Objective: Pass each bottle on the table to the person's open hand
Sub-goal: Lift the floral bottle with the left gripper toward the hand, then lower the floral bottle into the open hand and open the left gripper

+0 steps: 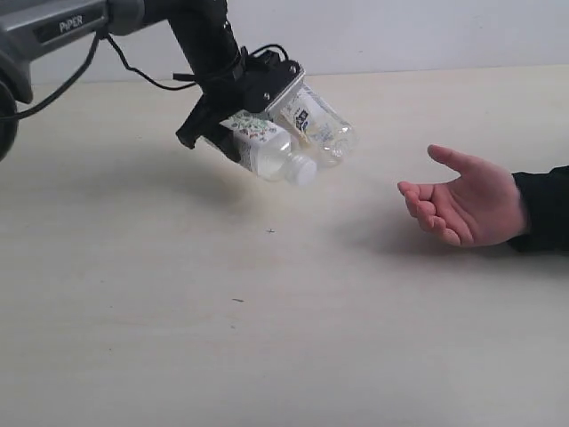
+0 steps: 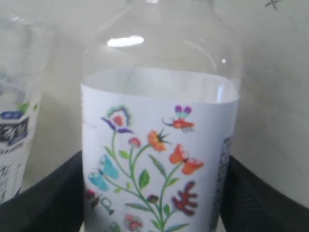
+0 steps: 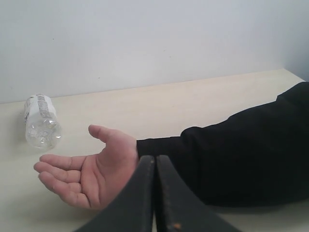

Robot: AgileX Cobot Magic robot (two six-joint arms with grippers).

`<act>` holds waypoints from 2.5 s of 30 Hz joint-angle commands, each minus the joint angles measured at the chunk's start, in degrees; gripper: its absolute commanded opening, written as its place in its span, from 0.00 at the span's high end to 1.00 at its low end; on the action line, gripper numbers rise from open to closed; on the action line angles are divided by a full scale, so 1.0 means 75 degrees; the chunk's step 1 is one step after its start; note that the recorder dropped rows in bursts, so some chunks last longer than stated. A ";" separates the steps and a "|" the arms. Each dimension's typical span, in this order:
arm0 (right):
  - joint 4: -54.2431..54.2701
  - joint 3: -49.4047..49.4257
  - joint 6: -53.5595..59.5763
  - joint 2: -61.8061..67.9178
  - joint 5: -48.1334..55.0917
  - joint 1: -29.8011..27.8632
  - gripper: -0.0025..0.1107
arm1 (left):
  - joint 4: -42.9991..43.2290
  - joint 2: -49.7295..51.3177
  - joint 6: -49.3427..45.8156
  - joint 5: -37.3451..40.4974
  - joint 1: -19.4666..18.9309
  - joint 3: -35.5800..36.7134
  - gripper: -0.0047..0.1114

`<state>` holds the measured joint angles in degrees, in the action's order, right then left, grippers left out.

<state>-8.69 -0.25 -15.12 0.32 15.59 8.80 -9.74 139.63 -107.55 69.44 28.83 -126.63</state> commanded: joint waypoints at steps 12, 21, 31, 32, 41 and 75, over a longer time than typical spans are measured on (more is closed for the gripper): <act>-0.0030 0.0033 -0.0003 -0.0043 -0.0063 0.0025 0.98 | 0.0257 -0.1667 0.8091 0.0070 0.1346 0.0017 0.96; -0.0030 0.0033 -0.0003 -0.0043 -0.0063 0.0025 0.98 | -0.1526 -0.1640 1.5619 0.0015 0.2548 0.0017 0.96; -0.0030 0.0033 -0.0003 -0.0043 -0.0063 0.0025 0.98 | -0.0688 -0.1640 2.0859 -0.0399 0.3012 0.0017 0.96; -0.0030 0.0033 -0.0003 -0.0043 -0.0063 0.0025 0.98 | -0.0525 -0.1620 2.1116 -0.0520 0.3102 0.0017 0.96; -0.0030 0.0033 -0.0003 -0.0043 -0.0063 0.0025 0.98 | -0.0352 -0.1499 2.1597 -0.1403 0.3330 0.0017 0.96; -0.0030 0.0033 -0.0003 -0.0043 -0.0063 0.0025 0.98 | -0.1799 0.0141 2.0571 -0.3103 0.3302 0.0017 0.91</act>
<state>-8.69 -0.25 -15.12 0.32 15.59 8.80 -21.73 140.41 47.83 47.18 53.62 -126.63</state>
